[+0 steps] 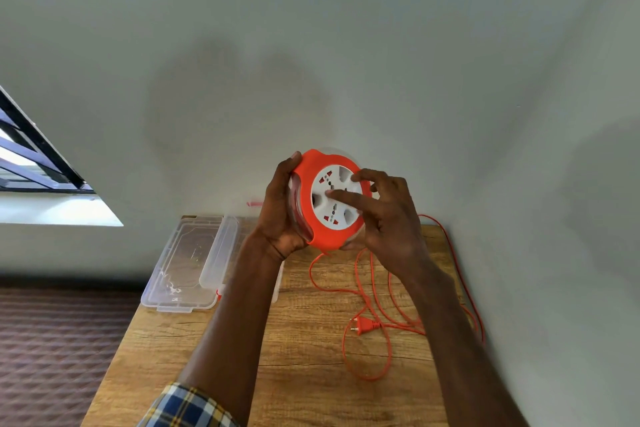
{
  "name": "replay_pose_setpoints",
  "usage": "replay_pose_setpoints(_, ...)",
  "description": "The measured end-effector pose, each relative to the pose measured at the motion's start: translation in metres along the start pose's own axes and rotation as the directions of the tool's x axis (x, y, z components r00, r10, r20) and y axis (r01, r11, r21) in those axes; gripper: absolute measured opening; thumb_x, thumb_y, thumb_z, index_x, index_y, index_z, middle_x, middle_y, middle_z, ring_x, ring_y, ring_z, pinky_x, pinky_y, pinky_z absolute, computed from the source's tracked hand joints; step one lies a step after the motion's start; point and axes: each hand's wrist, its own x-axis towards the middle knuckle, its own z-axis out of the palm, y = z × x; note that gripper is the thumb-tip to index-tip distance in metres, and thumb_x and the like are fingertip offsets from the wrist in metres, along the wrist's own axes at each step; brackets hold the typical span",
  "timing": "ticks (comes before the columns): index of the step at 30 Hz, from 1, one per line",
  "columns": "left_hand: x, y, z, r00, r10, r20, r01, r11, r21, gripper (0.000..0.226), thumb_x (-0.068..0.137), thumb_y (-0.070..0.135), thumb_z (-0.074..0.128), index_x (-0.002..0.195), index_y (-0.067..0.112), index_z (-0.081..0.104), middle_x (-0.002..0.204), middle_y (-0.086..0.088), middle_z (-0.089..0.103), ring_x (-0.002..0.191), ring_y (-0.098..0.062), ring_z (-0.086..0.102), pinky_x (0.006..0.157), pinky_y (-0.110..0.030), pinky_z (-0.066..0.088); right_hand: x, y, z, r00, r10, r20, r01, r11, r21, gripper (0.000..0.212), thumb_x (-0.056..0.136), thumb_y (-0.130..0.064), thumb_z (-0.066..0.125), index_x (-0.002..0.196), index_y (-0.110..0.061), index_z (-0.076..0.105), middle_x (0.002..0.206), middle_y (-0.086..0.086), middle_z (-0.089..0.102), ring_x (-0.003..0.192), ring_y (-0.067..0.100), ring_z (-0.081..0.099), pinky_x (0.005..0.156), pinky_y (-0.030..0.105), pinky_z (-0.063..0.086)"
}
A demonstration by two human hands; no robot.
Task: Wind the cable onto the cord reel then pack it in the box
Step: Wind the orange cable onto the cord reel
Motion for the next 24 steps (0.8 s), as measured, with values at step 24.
replay_pose_setpoints(24, 0.002, -0.007, 0.006, 0.994, -0.049, -0.102, 0.062, 0.989, 0.132, 0.066, 0.095, 0.062, 0.05, 0.132, 0.011, 0.07, 0.128, -0.021, 0.071, 0.107, -0.036, 0.072, 0.092, -0.049, 0.059, 0.002, -0.045, 0.027, 0.682, 0.73, -0.045, -0.622, 0.611, 0.489, 0.049, 0.084, -0.063, 0.07, 0.107, -0.022, 0.062, 0.067, -0.003, 0.073, 0.063, 0.007, 0.071, 0.062, 0.027, 0.051)
